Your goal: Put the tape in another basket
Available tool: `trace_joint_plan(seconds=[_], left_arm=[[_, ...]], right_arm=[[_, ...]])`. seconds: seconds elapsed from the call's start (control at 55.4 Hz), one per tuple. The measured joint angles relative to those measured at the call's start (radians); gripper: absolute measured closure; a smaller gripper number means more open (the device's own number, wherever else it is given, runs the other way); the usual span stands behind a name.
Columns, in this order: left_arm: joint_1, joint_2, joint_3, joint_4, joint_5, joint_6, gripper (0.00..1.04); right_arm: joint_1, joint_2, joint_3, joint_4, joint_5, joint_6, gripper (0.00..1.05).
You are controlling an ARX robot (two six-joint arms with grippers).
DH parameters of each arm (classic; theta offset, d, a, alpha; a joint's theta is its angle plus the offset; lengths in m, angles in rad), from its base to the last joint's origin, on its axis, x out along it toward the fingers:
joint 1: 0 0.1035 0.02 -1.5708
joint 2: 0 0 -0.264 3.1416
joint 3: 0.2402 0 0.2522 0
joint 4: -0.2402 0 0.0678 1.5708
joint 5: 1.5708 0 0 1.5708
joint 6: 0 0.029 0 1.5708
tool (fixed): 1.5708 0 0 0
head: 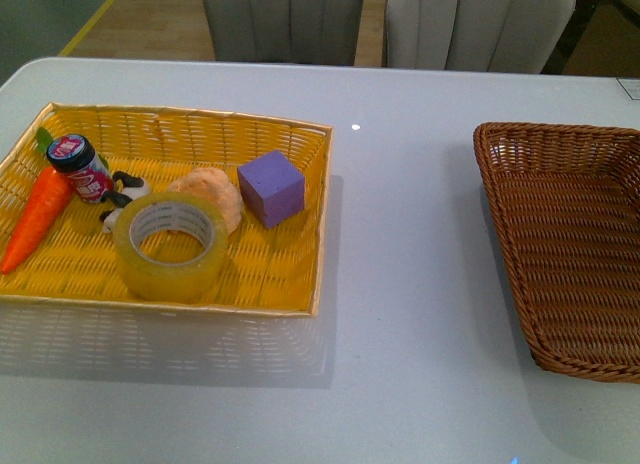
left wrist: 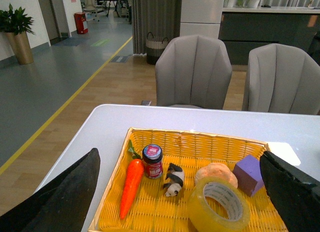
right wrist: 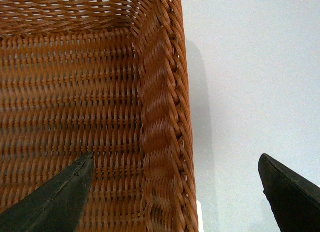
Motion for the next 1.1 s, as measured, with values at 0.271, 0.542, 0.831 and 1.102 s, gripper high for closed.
trace_joint_plan(seconds=[0.271,0.542,0.831,1.102], left_arm=[[0.000,0.000,0.000,0.000,0.000,0.000,0.09],[0.000,0.000,0.000,0.000,0.000,0.000,0.09],[0.000,0.000,0.000,0.000,0.000,0.000,0.09],[0.000,0.000,0.000,0.000,0.000,0.000,0.09]], right_arm=[[-0.013,0.108,0.050,-0.030,-0.008,-0.004,0.09],[-0.021,0.135,0.034,-0.039,-0.049,0.018,0.43],[0.109,0.025,-0.121,0.023,-0.114,0.196,0.99],[0.258,0.008,-0.186,0.061,-0.105,0.311,1.00]])
